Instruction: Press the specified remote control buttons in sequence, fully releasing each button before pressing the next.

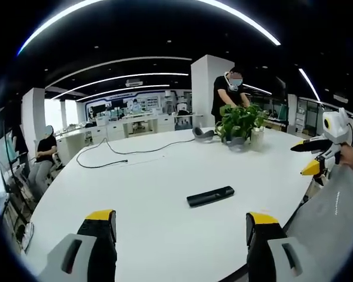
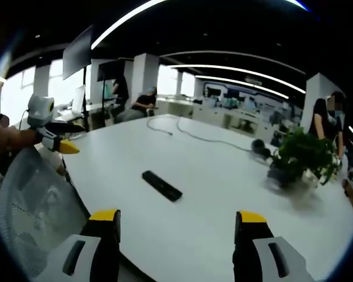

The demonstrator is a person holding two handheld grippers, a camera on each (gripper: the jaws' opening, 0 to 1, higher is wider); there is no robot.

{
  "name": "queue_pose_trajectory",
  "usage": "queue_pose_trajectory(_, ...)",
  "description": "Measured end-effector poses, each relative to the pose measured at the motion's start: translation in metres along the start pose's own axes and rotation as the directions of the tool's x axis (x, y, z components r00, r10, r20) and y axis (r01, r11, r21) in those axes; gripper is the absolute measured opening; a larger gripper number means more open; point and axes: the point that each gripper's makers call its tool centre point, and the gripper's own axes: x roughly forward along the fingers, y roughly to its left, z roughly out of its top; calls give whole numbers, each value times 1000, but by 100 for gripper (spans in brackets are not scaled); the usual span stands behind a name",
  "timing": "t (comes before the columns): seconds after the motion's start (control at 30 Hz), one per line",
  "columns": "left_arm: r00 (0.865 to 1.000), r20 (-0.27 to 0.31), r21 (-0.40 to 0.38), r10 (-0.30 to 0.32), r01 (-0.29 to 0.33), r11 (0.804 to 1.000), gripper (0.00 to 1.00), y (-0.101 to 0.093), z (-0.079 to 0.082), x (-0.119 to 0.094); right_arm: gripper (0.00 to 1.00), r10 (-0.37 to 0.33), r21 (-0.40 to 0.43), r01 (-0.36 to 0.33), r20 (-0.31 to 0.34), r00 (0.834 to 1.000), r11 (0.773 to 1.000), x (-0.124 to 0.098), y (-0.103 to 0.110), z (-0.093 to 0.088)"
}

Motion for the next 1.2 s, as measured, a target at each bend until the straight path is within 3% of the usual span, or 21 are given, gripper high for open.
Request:
queue_pose_trajectory(0.17,999,36,-47,-4,6,999,96,2,5,-2,78,-18,24,17,26,1000,1000,-1,-5,4)
queue_pose_trajectory(0.4,998,60,-49,4,-1,999,96,4,9,-3,78,-36,47,34,21,999,998,1,-11,4)
queue_pose_trajectory(0.53,999,45,-67,-2,5,998,96,5,5,-1,74,-81,30,79,59,995,996,-3,-18,11)
queue_pose_trajectory(0.63,999,40,-77,-12,15,997,96,4,5,0,73,-90,63,85,84,992,994,-3,-20,17)
queue_pose_trajectory(0.87,998,25,-112,-65,68,991,96,-1,1,2,77,-137,81,134,38,990,988,-2,-26,9)
queue_pose_trajectory(1.0,997,55,-96,-55,60,994,97,-2,8,1,74,-160,65,159,20,987,985,-3,-29,7)
queue_pose_trajectory(1.1,998,12,-42,-56,57,998,97,-4,1,2,72,-157,69,155,14,988,985,-3,-28,6)
queue_pose_trajectory(1.2,999,7,-26,-46,46,999,95,-4,2,2,70,-147,76,145,17,989,986,-3,-28,6)
